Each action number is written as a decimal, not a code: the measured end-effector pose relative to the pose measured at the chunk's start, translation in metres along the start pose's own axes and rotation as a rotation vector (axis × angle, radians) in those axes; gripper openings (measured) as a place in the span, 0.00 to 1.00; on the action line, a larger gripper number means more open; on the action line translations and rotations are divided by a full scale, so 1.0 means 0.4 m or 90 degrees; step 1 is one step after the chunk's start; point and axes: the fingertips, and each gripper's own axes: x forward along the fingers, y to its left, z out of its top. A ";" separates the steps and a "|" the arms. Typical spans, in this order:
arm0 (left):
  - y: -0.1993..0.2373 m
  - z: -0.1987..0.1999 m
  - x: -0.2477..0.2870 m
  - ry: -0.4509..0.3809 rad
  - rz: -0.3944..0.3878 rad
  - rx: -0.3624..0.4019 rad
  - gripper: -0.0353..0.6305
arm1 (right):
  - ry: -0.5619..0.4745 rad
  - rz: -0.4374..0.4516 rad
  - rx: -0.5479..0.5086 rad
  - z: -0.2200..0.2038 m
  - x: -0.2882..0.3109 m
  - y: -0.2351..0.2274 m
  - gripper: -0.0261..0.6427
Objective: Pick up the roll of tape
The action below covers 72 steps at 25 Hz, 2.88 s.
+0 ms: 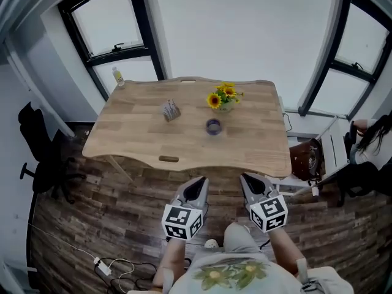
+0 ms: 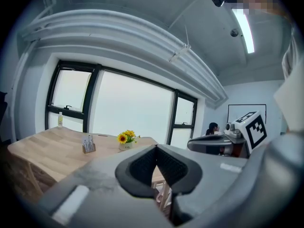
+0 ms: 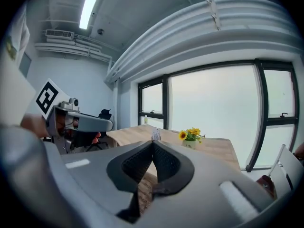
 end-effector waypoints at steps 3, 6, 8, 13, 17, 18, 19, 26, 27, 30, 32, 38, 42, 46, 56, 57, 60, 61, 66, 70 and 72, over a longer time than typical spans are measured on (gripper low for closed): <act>0.025 -0.020 0.009 0.009 -0.012 -0.009 0.06 | 0.009 -0.005 -0.007 0.000 0.021 0.013 0.04; 0.057 -0.030 0.043 0.016 -0.020 -0.011 0.06 | 0.016 0.001 -0.022 0.005 0.062 0.010 0.12; 0.083 -0.025 0.071 0.015 -0.022 -0.008 0.06 | 0.015 0.003 -0.035 0.014 0.098 -0.003 0.19; 0.170 -0.006 0.139 0.027 -0.016 0.003 0.06 | 0.020 0.017 -0.047 0.031 0.208 -0.040 0.29; 0.228 0.022 0.209 0.033 -0.012 0.017 0.06 | 0.042 0.028 -0.066 0.033 0.300 -0.087 0.35; 0.243 0.031 0.229 0.034 -0.012 0.019 0.06 | 0.047 0.030 -0.072 0.036 0.322 -0.099 0.35; 0.256 0.039 0.249 0.036 -0.012 0.021 0.06 | 0.052 0.032 -0.078 0.039 0.344 -0.114 0.36; 0.339 0.056 0.379 0.053 -0.012 0.019 0.06 | 0.070 0.041 -0.100 0.054 0.483 -0.203 0.36; 0.351 0.057 0.396 0.055 -0.011 0.020 0.06 | 0.073 0.041 -0.100 0.051 0.501 -0.218 0.36; 0.386 0.062 0.447 0.058 -0.007 0.020 0.06 | 0.084 0.038 -0.086 0.037 0.551 -0.264 0.36; 0.410 0.066 0.478 0.058 -0.003 0.018 0.06 | 0.091 0.037 -0.077 0.029 0.583 -0.291 0.36; 0.468 0.073 0.557 0.062 0.012 0.011 0.06 | 0.117 0.059 -0.074 0.014 0.666 -0.343 0.36; 0.498 0.066 0.593 0.068 0.024 0.003 0.06 | 0.134 0.082 -0.075 -0.003 0.720 -0.363 0.36; 0.527 0.049 0.612 0.075 0.043 -0.007 0.06 | 0.164 0.120 -0.095 -0.037 0.768 -0.360 0.36; 0.586 0.020 0.639 0.087 0.080 -0.022 0.06 | 0.281 0.223 -0.256 -0.184 0.869 -0.320 0.36; 0.592 0.019 0.642 0.088 0.082 -0.023 0.06 | 0.290 0.234 -0.266 -0.197 0.876 -0.316 0.36; 0.607 0.015 0.653 0.091 0.087 -0.026 0.06 | 0.314 0.263 -0.295 -0.237 0.896 -0.302 0.36; 0.611 0.013 0.657 0.092 0.088 -0.026 0.06 | 0.321 0.271 -0.304 -0.251 0.902 -0.299 0.36; 0.631 -0.003 0.682 0.104 0.093 -0.029 0.06 | 0.357 0.301 -0.332 -0.310 0.931 -0.299 0.36; 0.652 -0.020 0.697 0.116 0.099 -0.037 0.06 | 0.384 0.326 -0.357 -0.354 0.953 -0.296 0.36; 0.660 -0.030 0.705 0.123 0.099 -0.041 0.06 | 0.398 0.335 -0.373 -0.377 0.966 -0.297 0.36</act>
